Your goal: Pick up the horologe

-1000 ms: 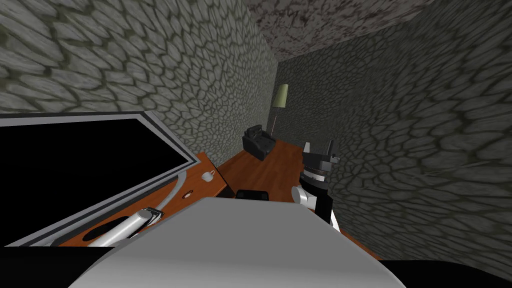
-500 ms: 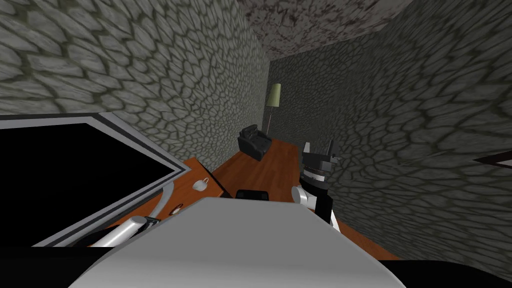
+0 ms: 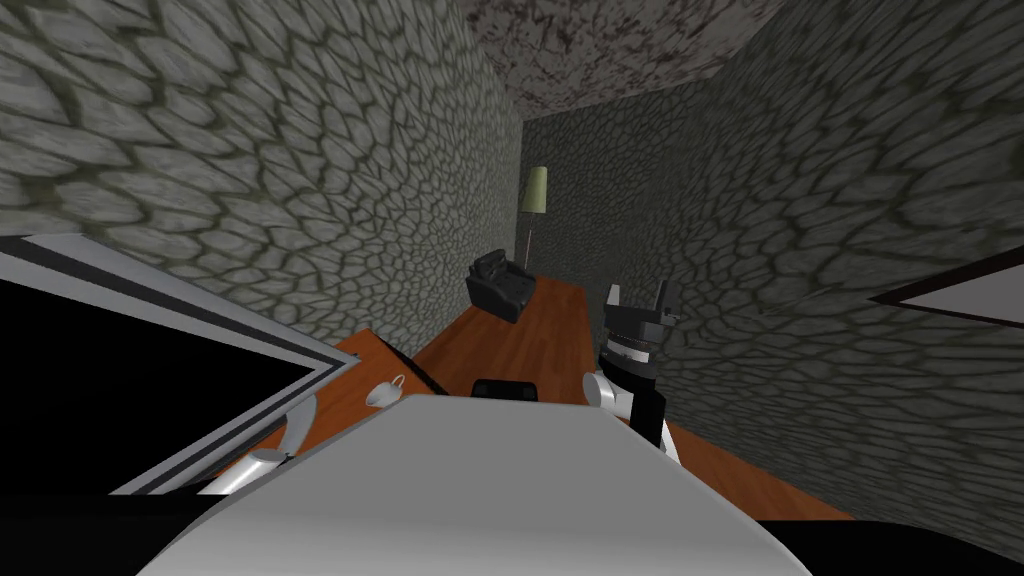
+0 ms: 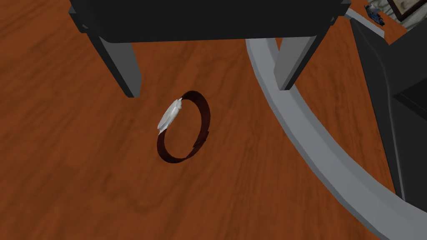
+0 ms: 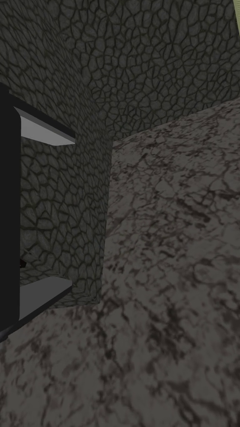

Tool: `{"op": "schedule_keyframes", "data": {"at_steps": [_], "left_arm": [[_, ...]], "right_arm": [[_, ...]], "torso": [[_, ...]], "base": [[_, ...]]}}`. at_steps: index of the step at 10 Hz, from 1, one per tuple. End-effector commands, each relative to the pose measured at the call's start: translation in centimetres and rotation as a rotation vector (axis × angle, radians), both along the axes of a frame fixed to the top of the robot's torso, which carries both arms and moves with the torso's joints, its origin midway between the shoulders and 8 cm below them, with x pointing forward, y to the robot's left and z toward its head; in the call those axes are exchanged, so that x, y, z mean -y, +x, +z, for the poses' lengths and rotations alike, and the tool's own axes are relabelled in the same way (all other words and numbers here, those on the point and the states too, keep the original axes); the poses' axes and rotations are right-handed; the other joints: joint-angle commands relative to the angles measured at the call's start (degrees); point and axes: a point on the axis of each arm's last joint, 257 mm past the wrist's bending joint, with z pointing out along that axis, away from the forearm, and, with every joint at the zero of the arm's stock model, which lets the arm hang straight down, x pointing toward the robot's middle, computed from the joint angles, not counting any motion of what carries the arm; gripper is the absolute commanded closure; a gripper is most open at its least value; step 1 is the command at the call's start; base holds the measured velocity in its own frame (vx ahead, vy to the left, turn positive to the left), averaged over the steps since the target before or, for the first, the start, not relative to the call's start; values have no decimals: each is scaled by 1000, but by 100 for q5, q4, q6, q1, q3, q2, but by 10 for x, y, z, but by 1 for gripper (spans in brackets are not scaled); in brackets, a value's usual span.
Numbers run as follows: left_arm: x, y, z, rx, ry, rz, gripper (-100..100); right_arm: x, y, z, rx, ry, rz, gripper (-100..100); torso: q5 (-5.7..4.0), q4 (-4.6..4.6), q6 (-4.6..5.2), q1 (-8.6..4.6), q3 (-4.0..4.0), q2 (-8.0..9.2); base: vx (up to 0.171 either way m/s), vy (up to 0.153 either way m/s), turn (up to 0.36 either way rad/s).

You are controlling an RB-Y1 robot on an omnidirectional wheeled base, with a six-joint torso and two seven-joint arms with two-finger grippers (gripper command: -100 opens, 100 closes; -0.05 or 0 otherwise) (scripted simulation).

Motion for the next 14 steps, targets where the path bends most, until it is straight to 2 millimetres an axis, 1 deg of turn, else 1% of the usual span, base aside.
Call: {"op": "schedule_keyframes", "data": {"at_steps": [1, 2, 3, 4, 5, 6, 7, 8, 9, 10, 11, 14], "left_arm": [[20, -19, -12, -11, -67, 47, -100], [20, -19, -12, -11, -67, 47, -100], [31, -27, -19, -18, -100, 69, -100], [31, -27, -19, -18, -100, 69, -100], [52, -38, -31, -28, -155, 99, -100], [52, -38, -31, -28, -155, 99, -100], [49, -32, -29, -26, -147, 96, -100], [49, -33, -30, -26, -149, 97, 0], [49, -30, -33, -25, -151, 128, -100], [49, -27, -36, -27, -153, 147, -100], [49, -27, -36, -23, -152, 159, -100], [50, -21, -42, -19, -155, 220, -100]], "right_arm": [[0, 0, 0, 0, 0, 0, 0], [0, 0, 0, 0, 0, 0, 0], [0, 0, 0, 0, 0, 0, 0], [0, 0, 0, 0, 0, 0, 0], [0, 0, 0, 0, 0, 0, 0], [0, 0, 0, 0, 0, 0, 0], [0, 0, 0, 0, 0, 0, 0], [0, 0, 0, 0, 0, 0, 0], [0, 0, 0, 0, 0, 0, 0], [0, 0, 0, 0, 0, 0, 0], [0, 0, 0, 0, 0, 0, 0], [0, 0, 0, 0, 0, 0, 0]], "torso": [[0, 0, 0, 0, 0, 0], [0, 1, -2, -1, 3, 6], [-1, 2, -5, -6, 6, 11], [-2, 3, -3, -13, 9, 16], [-4, 3, -5, -18, 10, 19], [-3, 4, -2, -16, 9, 16], [-3, 3, -6, -16, 11, 19], [-5, 4, -6, -24, 14, 25], [-6, 5, -6, -29, 15, 27], [-6, 10, -1, -27, 29, 53], [-7, 16, 0, -29, 43, 77], [-6, 20, -3, -27, 53, 93]], "base": [[62, 77, -246], [43, 59, -75], [32, 44, -104], [24, 31, -46], [36, 42, -114], [24, 41, -75], [6, 16, -6], [0, 0, 0], [-87, 14, -199], [-159, 5, -357], [-140, 20, -101], [-150, 9, -181]]}}
